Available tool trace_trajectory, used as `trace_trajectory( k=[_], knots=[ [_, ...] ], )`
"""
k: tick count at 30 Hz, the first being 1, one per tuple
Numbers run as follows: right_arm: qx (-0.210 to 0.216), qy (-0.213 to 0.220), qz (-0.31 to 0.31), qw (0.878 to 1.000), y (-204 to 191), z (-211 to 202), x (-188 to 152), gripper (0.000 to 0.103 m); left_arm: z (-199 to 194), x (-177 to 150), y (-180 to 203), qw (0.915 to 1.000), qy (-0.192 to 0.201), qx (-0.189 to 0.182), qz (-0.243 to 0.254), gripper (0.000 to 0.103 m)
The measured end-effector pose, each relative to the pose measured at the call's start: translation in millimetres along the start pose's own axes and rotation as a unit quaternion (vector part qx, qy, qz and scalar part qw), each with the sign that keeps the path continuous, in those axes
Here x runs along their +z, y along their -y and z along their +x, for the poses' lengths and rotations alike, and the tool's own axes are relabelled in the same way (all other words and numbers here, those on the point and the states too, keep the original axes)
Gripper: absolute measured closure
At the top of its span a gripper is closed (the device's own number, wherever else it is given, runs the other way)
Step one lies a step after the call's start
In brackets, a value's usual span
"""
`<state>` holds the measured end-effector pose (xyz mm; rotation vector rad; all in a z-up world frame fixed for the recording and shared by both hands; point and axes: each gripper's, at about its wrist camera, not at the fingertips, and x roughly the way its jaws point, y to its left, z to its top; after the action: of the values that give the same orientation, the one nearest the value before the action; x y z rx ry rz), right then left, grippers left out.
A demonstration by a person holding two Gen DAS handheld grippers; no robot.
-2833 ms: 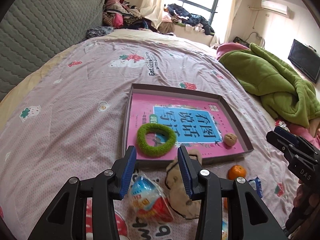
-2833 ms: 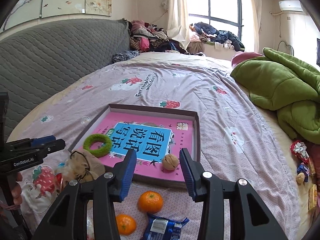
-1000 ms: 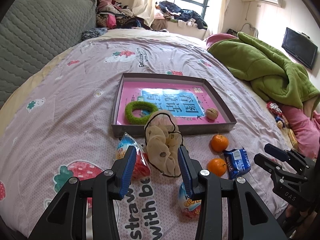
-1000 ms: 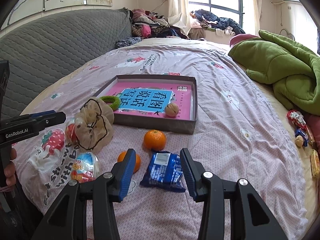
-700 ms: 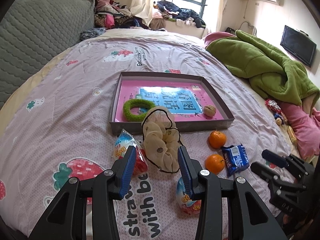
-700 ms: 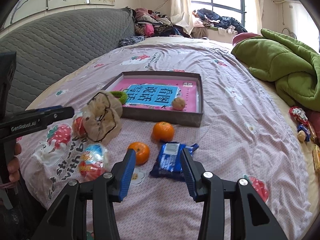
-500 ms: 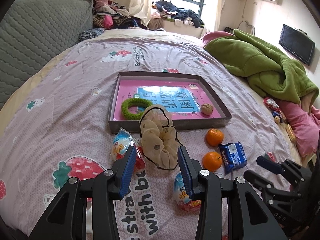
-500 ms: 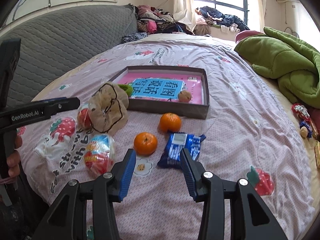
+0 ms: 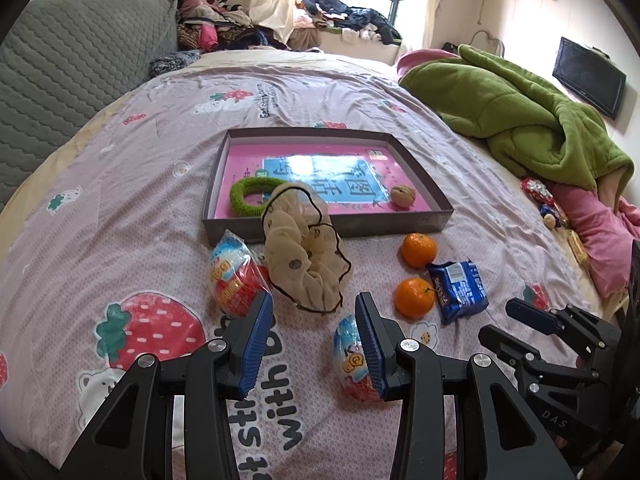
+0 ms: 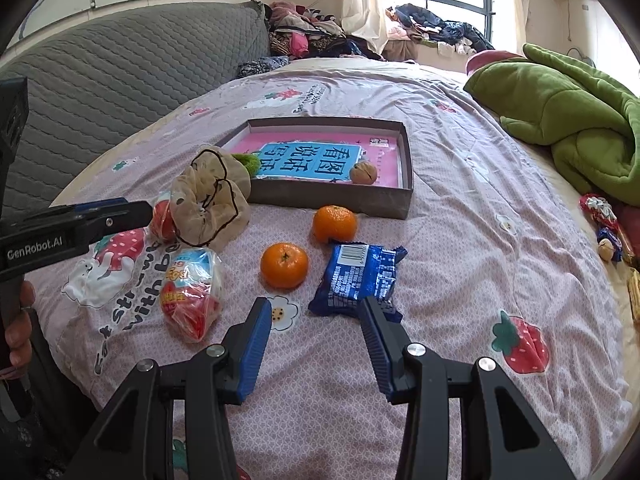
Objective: Organize objects
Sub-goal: 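Close left tool on the beige scrunchie while right tool grasps the blue snack packet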
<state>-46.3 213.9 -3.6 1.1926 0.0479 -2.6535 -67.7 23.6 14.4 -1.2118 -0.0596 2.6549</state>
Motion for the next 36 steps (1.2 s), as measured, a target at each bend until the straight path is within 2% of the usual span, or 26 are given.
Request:
trace_trajectory(
  k=[19, 36],
  knots=[
    [-0.002, -0.017, 0.022, 1.000, 11, 18, -2, 0.057, 20, -2, 0, 0.9999, -0.016, 0.003, 0.001, 0.059],
    [-0.008, -0.022, 0.033, 0.999, 17, 27, 1, 0.057, 36, 4, -4, 0.9998, -0.016, 0.005, -0.006, 0.059]
  ],
)
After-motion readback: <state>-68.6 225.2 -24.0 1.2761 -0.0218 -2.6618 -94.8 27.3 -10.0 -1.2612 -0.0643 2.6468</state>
